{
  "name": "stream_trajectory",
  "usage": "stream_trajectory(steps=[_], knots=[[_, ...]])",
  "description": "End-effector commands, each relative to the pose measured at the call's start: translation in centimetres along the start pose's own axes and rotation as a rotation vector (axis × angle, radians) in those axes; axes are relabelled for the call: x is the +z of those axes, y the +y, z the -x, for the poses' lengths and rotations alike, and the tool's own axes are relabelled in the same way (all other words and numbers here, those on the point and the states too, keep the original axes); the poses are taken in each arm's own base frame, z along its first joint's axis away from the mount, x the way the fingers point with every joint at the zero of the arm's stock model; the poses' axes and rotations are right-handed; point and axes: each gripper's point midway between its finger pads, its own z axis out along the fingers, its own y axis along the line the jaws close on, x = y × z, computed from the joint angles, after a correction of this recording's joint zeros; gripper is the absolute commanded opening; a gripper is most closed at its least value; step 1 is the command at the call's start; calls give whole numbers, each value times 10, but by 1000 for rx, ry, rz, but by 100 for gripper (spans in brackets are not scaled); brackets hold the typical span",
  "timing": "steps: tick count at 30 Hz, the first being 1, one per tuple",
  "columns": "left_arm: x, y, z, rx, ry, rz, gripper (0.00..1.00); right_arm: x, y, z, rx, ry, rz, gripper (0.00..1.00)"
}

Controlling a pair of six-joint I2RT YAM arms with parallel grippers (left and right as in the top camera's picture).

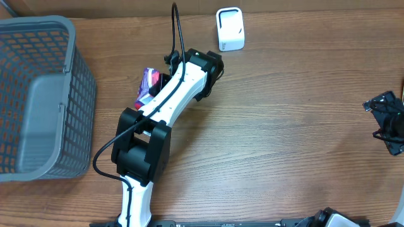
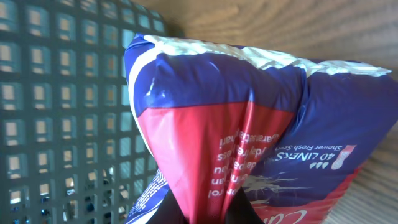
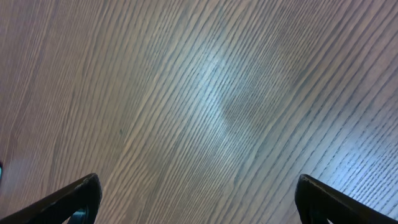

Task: Scan the item barcode
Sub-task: 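Lift the pad pack and hold it in front of the scanner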

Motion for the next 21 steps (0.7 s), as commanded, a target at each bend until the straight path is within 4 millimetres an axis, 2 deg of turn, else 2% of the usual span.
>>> stream_trajectory(steps=[1, 6, 12, 15, 17, 21], knots=[[0, -11, -12, 1, 50, -60, 4, -3, 0, 3, 8, -15, 2, 100], [-4, -32, -27, 10, 139, -180, 4, -3, 0, 3, 8, -15, 2, 100], [-8, -35, -28, 17, 135, -182, 4, -3, 0, 3, 8, -15, 2, 100], [-5, -16, -18, 35, 64, -74, 4, -3, 0, 3, 8, -15, 2, 100], [-3, 1, -3, 21, -19, 23, 4, -3, 0, 3, 8, -15, 2, 100], [2, 13, 11, -1, -70, 79, 4, -3, 0, 3, 8, -15, 2, 100]])
